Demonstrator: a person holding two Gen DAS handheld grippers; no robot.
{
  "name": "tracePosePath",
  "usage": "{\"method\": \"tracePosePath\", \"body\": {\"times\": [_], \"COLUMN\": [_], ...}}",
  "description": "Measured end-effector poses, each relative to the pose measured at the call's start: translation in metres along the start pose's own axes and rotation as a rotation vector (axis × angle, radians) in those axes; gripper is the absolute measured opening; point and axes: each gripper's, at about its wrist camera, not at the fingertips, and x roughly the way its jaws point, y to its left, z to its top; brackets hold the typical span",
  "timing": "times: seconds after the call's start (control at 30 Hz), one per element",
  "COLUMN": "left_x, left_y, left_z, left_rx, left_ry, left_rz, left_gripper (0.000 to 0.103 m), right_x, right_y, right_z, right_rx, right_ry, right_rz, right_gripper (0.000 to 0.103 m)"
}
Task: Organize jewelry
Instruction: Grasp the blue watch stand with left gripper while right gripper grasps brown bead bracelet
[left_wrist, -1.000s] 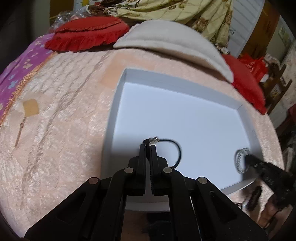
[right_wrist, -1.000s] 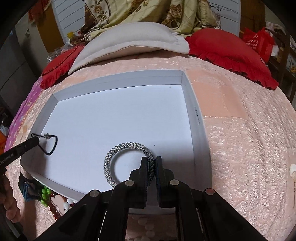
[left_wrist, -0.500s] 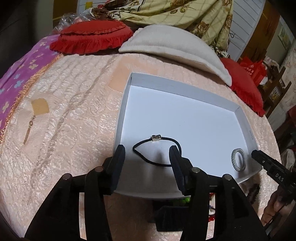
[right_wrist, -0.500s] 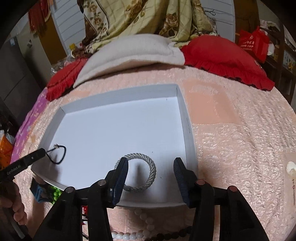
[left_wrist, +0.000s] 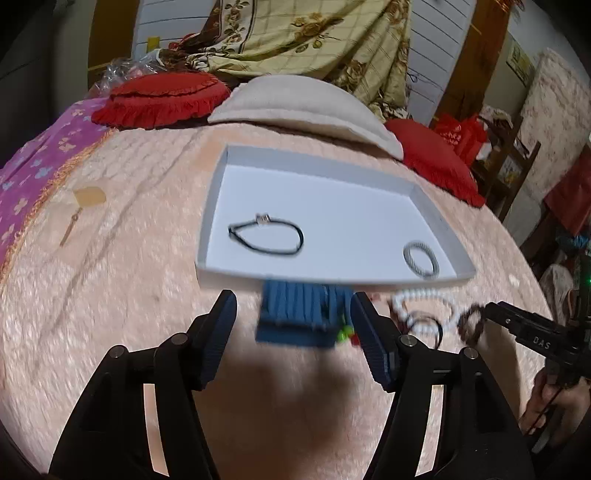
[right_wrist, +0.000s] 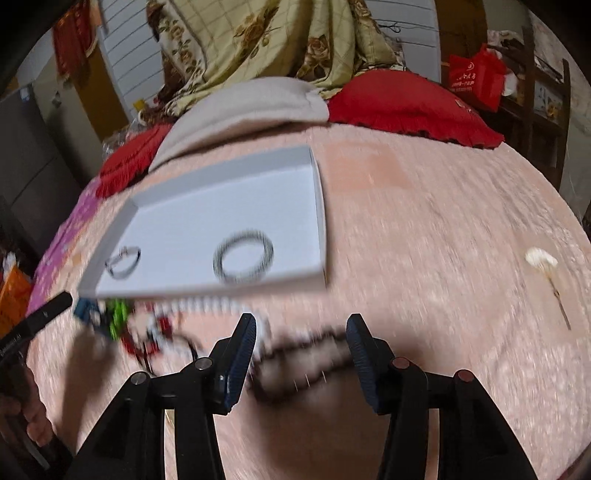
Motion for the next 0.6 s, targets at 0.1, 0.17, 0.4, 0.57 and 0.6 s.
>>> {"method": "tracePosePath", "body": {"times": [0.1,0.17,0.4,0.57,0.6], "left_x": [0.005,0.010,0.024,0.022,0.024], "left_y": [-0.010,-0.013,-0.011,-0.018,-0.019], "left_z": [-0.006,-0.007,-0.006,-0.005,-0.006], "left_rx": [0.052,0.082,0.046,0.057,0.063], "left_ry": [0.003,0.003,0.021,0.002,0.007], "left_rz": [0.031,0.050,0.057,0.039,0.047], "left_gripper": [0.067,0.070,0.072,0.073,0.073], "right_x": [-0.012,-0.019,-0.007,-0.004,-0.004], "right_y": [-0.008,-0.011,-0.020,-0.008,-0.002], "right_z": [-0.019,-0.029,-0.046,-0.037,-0.034], "right_rx": [0.009,0.023,0.025,-0.023,-0.050], "right_ry": [-0.008,-0.013,0.054,0.016,0.000], "right_rz": [0.007,0.021,0.040,0.121,0.138], "right_gripper": [0.049,0.049,0.052,0.052,0.052]}}
